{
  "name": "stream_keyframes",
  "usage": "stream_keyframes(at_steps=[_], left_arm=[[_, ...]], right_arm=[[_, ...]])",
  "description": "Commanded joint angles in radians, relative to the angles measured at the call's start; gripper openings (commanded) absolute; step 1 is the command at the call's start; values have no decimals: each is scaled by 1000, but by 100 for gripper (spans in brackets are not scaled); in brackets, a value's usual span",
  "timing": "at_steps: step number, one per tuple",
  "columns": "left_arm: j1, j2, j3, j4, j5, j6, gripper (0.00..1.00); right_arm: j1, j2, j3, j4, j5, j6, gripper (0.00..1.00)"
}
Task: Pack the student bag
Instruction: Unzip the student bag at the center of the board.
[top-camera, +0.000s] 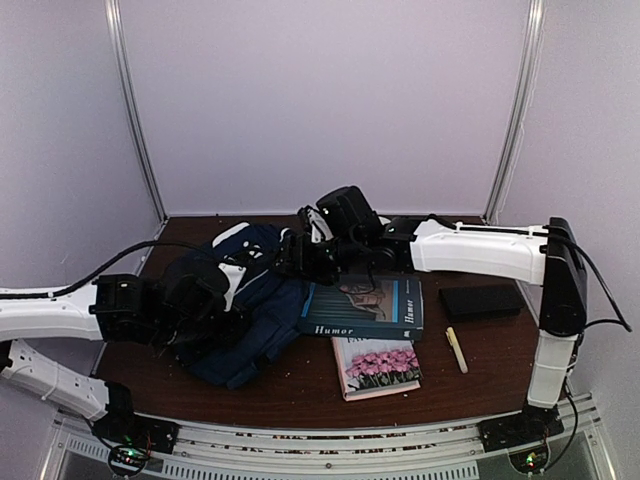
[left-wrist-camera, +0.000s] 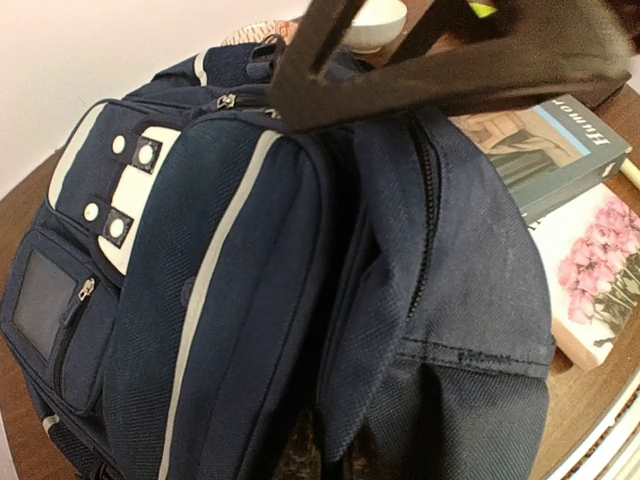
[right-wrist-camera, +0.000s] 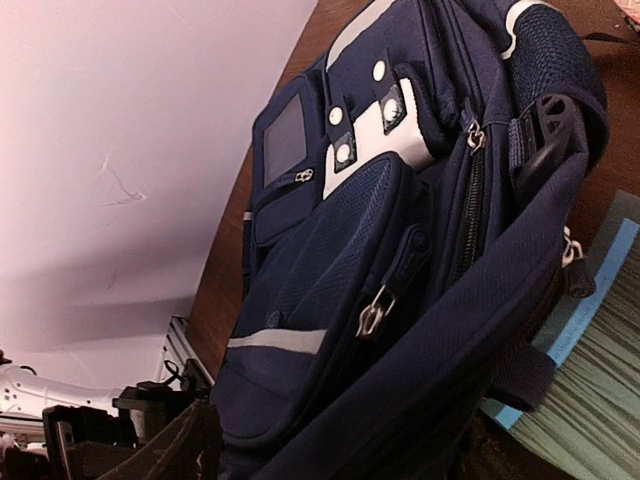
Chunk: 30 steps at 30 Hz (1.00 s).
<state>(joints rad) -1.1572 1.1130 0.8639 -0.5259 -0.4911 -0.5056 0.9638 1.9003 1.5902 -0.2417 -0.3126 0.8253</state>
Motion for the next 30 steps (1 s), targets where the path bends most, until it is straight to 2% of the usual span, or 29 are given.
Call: stream_keyframes(at_steps=[1, 4, 12, 15, 18, 23, 30], left_arm=[[90, 69, 66, 105, 48, -17, 0], [99, 98, 100, 140, 70, 6, 0], [146, 196, 148, 192, 169, -30, 0], [154, 224, 166, 219, 207, -44, 0], [171, 240, 196, 184, 184, -69, 0], [185, 210, 180, 219, 230, -54, 0], [185, 199, 163, 268, 344, -25, 0]], right_arm=[[-10, -137, -11, -86, 59, -101, 78], [-7, -194, -74, -115, 84, -105, 78], [15, -357, -426, 158, 96, 95, 76], [46, -312, -416, 180, 32, 141, 73], [50, -303, -432, 211, 60, 149, 72], [49, -234, -373, 135, 35, 115, 72], [47, -118, -337, 235, -61, 164, 71]])
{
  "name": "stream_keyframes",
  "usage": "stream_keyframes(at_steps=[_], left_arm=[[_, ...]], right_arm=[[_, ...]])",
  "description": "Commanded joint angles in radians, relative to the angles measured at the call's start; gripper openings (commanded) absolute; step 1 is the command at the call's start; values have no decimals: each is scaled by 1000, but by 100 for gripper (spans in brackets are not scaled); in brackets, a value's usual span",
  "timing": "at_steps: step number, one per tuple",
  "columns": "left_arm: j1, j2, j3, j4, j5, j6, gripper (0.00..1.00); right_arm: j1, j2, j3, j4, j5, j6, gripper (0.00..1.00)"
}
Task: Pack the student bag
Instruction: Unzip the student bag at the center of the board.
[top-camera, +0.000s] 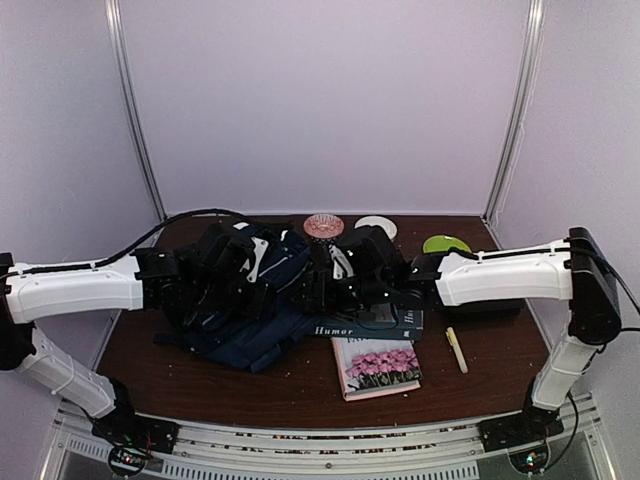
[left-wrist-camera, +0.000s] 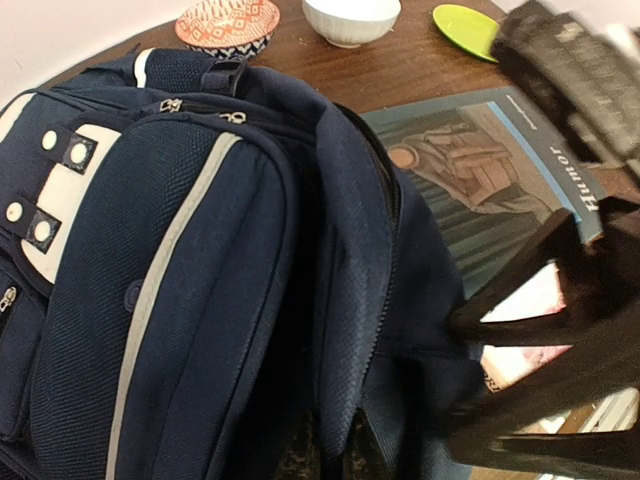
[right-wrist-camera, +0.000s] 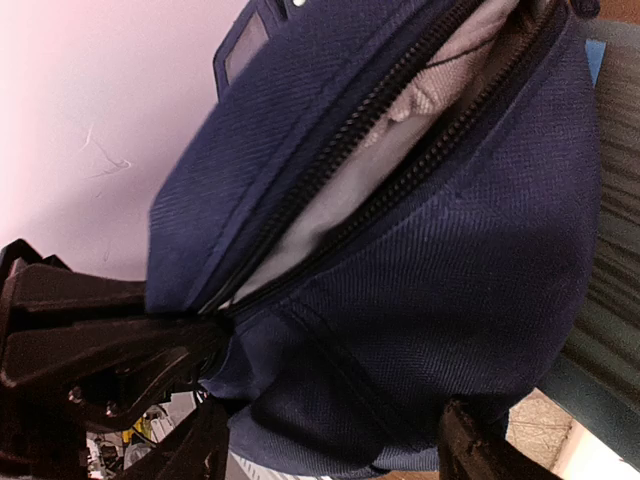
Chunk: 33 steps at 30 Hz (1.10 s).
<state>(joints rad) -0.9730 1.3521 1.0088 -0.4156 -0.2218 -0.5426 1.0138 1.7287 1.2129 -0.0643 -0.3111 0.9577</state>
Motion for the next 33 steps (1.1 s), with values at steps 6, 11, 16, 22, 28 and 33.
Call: stream_keyframes(at_steps=[6, 11, 16, 22, 28, 33], left_arm=[[0, -59, 21, 132, 63, 27, 7], [1, -58, 20, 71, 21, 53, 9], [1, -63, 30, 38, 14, 68, 19], [0, -64, 49, 30, 40, 106, 32], [0, -15, 77, 16, 125, 131, 44], [0, 43, 117, -62, 232, 181, 58]], right_arm=[[-1, 73, 61, 17, -21, -3, 39], [-3, 61, 70, -57, 29, -69, 5], [-4, 59, 76, -82, 38, -98, 0], [-4, 54, 83, -97, 36, -122, 0], [-4, 47, 79, -94, 35, -129, 0], [-4, 41, 67, -88, 34, -133, 0]])
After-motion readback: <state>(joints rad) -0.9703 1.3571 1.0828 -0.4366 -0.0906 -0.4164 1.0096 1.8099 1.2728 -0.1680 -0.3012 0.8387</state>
